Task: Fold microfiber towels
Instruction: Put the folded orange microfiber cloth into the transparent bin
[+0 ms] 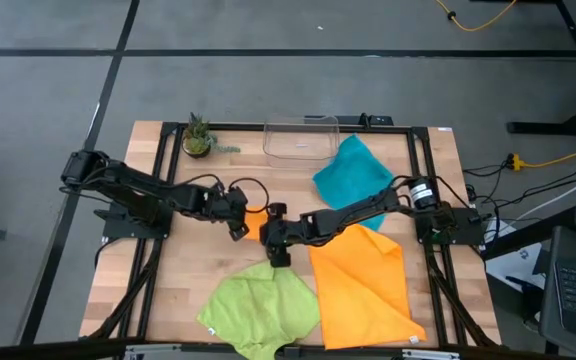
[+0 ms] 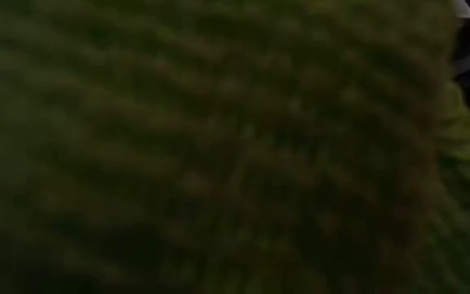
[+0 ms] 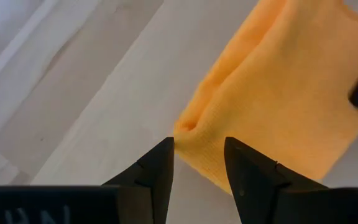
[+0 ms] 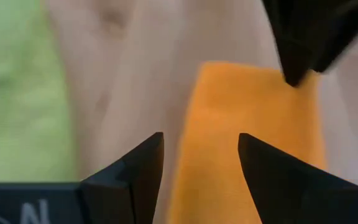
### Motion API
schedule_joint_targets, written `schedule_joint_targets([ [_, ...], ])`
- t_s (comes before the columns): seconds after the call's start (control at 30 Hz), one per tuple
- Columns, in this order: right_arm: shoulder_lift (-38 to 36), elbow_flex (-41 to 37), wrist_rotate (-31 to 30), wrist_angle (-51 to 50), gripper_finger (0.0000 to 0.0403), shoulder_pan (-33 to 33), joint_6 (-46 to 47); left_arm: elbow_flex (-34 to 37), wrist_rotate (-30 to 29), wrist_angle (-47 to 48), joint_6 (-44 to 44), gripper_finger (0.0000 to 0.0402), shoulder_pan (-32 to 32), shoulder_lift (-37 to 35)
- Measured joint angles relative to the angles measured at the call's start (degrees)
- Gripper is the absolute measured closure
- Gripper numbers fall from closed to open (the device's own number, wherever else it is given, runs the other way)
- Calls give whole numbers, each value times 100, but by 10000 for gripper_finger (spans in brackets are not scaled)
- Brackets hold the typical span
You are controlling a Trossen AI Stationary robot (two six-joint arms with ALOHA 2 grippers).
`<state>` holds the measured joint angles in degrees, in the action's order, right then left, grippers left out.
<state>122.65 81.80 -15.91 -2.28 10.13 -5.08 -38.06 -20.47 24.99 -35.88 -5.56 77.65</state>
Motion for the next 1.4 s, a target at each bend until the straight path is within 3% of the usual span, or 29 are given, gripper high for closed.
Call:
schedule_joint_targets([
  [0.07, 6, 0, -152, 31, 194, -76, 52, 72, 2, -5, -2, 266, 50, 2],
  [0.23, 6, 2, 326, 34, 194, -209, 313, 365, 18, -526, -2, 266, 172, 2],
  [0.47, -331, 4, -471, -241, 194, -400, 695, 385, -167, -613, 20, 266, 172, -52],
  [0.7, -1083, 77, 305, -2537, 194, -858, 1836, -458, 79, 313, 171, 266, 128, -412],
  [0.8, -1252, 81, 377, -3233, 194, -991, 1882, -522, 790, 317, 154, 266, 59, -437],
  [0.9, -1268, 79, 558, -3663, 194, -1062, 1835, -415, 1147, 95, -185, 266, -190, -191],
  [1.13, -1248, 46, 668, -3683, 194, -1080, 1663, -326, 812, 16, -1299, 266, -988, 707],
  [1.4, -1246, 46, 739, -3355, 194, -1078, 1525, -350, 691, 23, -1465, 266, -1065, 1228],
])
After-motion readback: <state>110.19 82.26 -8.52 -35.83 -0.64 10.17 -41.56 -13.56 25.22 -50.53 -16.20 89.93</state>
